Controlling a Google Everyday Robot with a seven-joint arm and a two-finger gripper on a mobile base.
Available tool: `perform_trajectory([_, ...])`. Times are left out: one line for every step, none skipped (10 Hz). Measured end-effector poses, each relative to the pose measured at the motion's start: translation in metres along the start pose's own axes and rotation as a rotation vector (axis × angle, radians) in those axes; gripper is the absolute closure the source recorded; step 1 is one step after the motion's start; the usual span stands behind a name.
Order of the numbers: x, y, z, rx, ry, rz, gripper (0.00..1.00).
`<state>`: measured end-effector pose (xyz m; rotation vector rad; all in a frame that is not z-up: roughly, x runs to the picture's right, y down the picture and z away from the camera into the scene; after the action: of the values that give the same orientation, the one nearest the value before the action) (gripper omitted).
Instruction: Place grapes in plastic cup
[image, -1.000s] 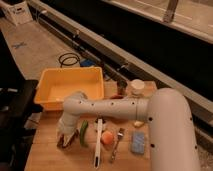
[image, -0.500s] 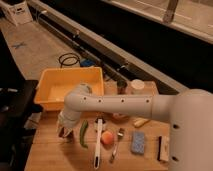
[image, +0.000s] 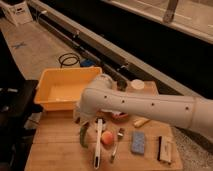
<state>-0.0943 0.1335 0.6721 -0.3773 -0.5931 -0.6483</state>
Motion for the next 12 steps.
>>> perform_trajectory([0.018,0.011,-0.016,0.001,0.034,0.047,1.0])
perform_trajectory([0.027,0.017,-0.024,0.001,0.049,0.07,1.0])
perform_trajectory([0.065,0.041,-0.056,-0.009,0.108,0.173,1.0])
perform_trajectory([0.068,0.043,-0.057,-0.011,0.111,0.179,1.0])
perform_trajectory([0.066,0.041,-0.056,-0.011,0.109,0.176,1.0])
perform_trajectory([0.067,0.043,-0.057,-0.011,0.111,0.179,1.0])
perform_trajectory([0.067,0.043,-0.057,-0.011,0.111,0.179,1.0])
perform_trajectory([0.067,0.042,-0.056,-0.011,0.109,0.177,1.0])
perform_trajectory([0.066,0.042,-0.056,-0.011,0.109,0.177,1.0])
perform_trajectory([0.067,0.042,-0.056,-0.011,0.109,0.177,1.0])
perform_trajectory([0.067,0.042,-0.056,-0.011,0.11,0.178,1.0])
perform_trajectory([0.068,0.042,-0.057,-0.011,0.114,0.184,1.0])
